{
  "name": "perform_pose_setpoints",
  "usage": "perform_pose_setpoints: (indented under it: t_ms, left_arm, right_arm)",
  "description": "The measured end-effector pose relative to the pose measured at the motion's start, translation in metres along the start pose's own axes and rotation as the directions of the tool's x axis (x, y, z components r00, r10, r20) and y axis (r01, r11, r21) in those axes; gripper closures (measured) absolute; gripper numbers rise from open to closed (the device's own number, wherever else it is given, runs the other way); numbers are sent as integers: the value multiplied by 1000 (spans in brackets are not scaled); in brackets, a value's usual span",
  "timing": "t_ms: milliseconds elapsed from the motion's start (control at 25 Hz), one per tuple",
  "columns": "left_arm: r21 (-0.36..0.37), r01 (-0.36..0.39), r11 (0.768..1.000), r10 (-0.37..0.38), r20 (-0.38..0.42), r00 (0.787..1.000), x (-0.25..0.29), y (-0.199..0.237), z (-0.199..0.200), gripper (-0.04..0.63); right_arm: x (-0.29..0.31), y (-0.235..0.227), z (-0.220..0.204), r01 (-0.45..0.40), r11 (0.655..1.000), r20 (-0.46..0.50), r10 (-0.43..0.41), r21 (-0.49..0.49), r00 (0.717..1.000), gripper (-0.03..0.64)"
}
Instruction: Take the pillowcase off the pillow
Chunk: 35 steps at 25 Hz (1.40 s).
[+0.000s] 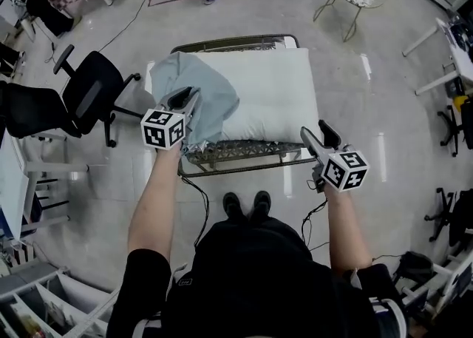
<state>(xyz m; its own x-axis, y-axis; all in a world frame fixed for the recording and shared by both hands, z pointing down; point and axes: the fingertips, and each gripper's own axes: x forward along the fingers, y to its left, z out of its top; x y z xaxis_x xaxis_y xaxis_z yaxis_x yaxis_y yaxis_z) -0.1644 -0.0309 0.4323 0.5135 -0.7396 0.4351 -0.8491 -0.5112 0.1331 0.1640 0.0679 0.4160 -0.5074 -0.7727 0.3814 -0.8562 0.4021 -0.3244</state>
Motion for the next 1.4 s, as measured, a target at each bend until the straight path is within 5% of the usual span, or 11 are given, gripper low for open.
perform_pose_setpoints:
  t_ms: [320, 720, 1400]
  left_arm:
    - [-77, -67, 995, 70, 41, 997, -50, -6, 10, 494]
    - [-45, -150, 988, 155, 155, 976, -115, -10, 34, 494]
    - [-37, -107, 994, 113, 292, 950, -184, -97, 71, 537]
  right_arm:
    - [-7, 3, 18, -26, 999, 52, 27, -23, 998, 385]
    - [-11, 21, 50, -55, 998, 129, 60, -41, 990, 600]
    - [-59, 93, 120, -119, 979, 284, 162, -163, 945, 607]
